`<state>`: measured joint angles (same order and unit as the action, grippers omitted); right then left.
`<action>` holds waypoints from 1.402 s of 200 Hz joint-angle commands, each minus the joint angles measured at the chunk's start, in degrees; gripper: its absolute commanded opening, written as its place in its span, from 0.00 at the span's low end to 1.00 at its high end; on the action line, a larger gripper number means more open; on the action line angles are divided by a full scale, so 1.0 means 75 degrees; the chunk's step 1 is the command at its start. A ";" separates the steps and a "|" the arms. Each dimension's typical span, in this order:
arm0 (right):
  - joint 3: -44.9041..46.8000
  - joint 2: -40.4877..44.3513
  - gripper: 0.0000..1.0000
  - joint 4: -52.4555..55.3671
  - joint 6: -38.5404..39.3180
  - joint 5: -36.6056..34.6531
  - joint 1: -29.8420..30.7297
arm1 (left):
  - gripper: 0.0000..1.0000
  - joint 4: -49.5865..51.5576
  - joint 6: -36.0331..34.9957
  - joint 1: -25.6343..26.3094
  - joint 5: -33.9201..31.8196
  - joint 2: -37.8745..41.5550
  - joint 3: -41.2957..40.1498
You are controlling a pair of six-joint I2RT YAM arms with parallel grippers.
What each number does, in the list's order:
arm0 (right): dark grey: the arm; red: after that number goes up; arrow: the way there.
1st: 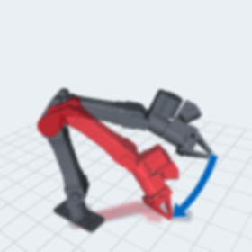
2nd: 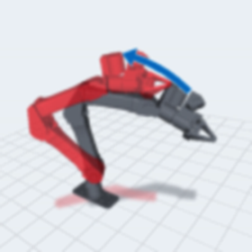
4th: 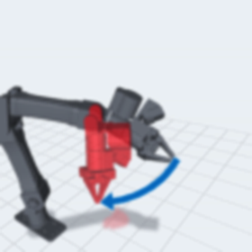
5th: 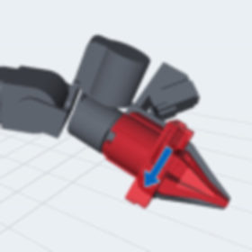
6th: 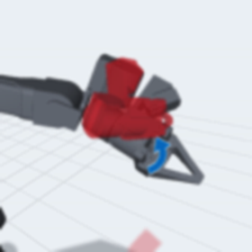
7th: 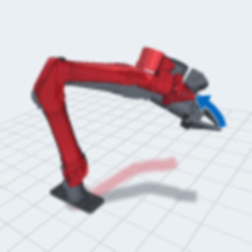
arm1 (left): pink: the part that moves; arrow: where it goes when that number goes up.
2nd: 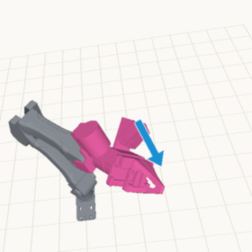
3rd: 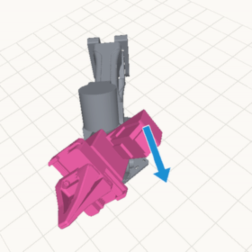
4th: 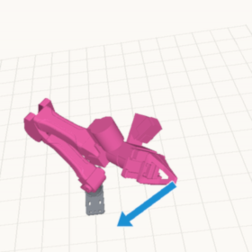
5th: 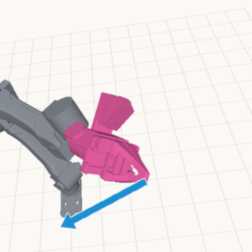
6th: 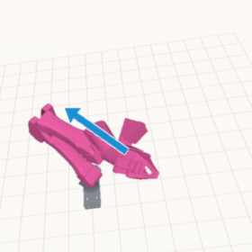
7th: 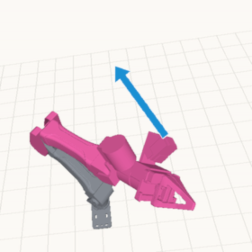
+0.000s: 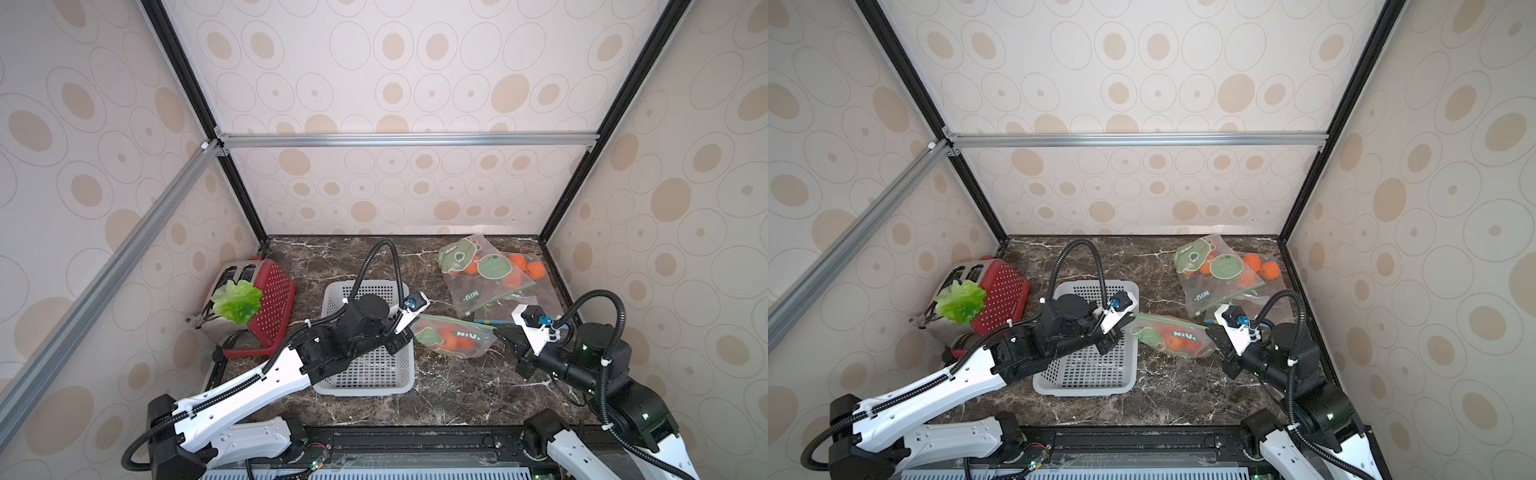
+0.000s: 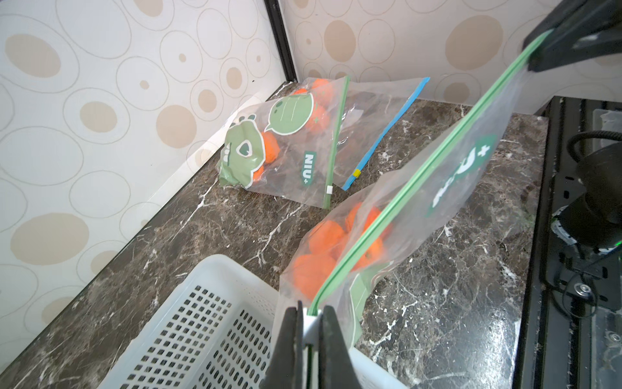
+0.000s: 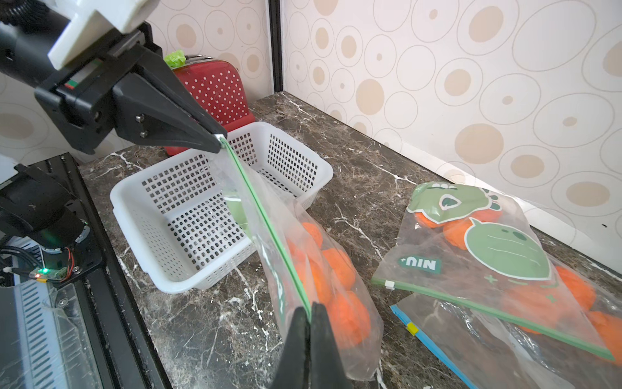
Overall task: Open the zip-top bag and take out the orange
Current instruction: Unzip the zipper on the zipper food storage bag.
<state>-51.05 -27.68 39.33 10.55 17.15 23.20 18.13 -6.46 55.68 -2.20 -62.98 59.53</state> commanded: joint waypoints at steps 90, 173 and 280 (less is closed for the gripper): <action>-0.0606 0.0061 0.00 0.0566 0.0586 -0.0997 -0.0047 | 0.00 0.2771 0.0814 -0.0334 -0.1129 0.0355 0.0768; -0.0589 0.0278 0.00 0.0900 0.0739 -0.0857 -0.0047 | 0.00 0.3288 0.0812 -0.0345 -0.0801 0.0622 0.0609; -0.0824 0.0110 0.00 0.0999 0.0822 -0.0985 -0.0042 | 0.00 0.3721 0.0459 -0.0342 -0.0406 0.0643 0.0697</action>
<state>-54.78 -27.97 45.67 15.94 15.16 23.44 37.10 -1.76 55.48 -1.10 -59.61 64.51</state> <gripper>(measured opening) 0.042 0.080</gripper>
